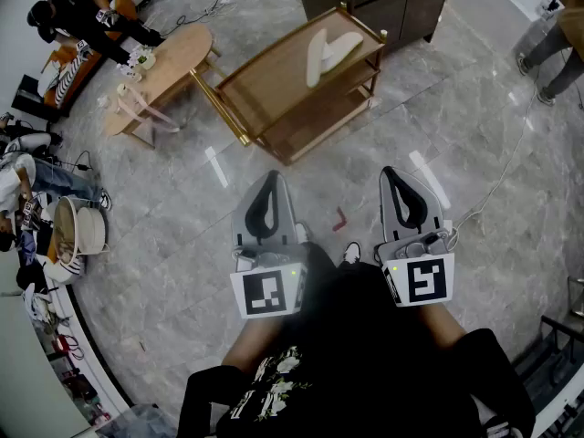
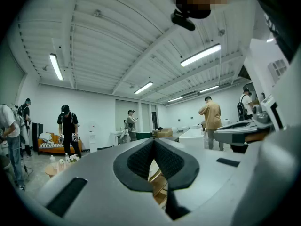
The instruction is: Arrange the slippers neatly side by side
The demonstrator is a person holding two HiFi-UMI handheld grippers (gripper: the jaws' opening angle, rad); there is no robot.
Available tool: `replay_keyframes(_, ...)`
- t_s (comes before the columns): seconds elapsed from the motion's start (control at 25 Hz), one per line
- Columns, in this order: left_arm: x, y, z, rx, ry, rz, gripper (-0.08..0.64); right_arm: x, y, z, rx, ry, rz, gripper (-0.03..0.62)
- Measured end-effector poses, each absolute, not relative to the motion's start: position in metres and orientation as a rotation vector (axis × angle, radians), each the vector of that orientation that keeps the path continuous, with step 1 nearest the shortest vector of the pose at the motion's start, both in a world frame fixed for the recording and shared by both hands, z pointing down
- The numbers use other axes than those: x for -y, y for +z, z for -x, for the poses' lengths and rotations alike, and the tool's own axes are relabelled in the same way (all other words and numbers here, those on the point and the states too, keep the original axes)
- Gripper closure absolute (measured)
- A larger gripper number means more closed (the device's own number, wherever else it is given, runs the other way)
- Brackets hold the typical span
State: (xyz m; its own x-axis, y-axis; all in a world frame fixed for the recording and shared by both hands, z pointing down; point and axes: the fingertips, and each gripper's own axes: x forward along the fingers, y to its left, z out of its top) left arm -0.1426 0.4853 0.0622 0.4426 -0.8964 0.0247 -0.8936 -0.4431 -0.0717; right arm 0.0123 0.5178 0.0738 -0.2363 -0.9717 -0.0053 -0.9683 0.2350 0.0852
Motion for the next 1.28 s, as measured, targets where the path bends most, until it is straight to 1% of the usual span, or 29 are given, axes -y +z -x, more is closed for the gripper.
replay_keyframes(0.52, -0.479, 0.059, 0.132, -1.600, -0.072, 2.642, 0.557, -0.519, 0.078, -0.009, 2.484, -0.111, -1.880, 0.595)
replay_keyframes(0.76, -0.472, 0.070, 0.139, -1.576, -0.102, 2.669, 0.557, -0.511, 0.080, -0.001, 2.492, -0.100, -1.892, 0.595)
replay_keyframes(1.04, -0.447, 0.063, 0.151, -1.506, -0.093, 2.718, 0.557, -0.493, 0.067, 0.017, 2.424, -0.102, -1.926, 0.594)
replay_keyframes(1.28, -0.426, 0.055, 0.146, -1.373, -0.072, 2.768, 0.557, -0.475, 0.062, 0.022, 2.356, -0.096, -2.005, 0.594)
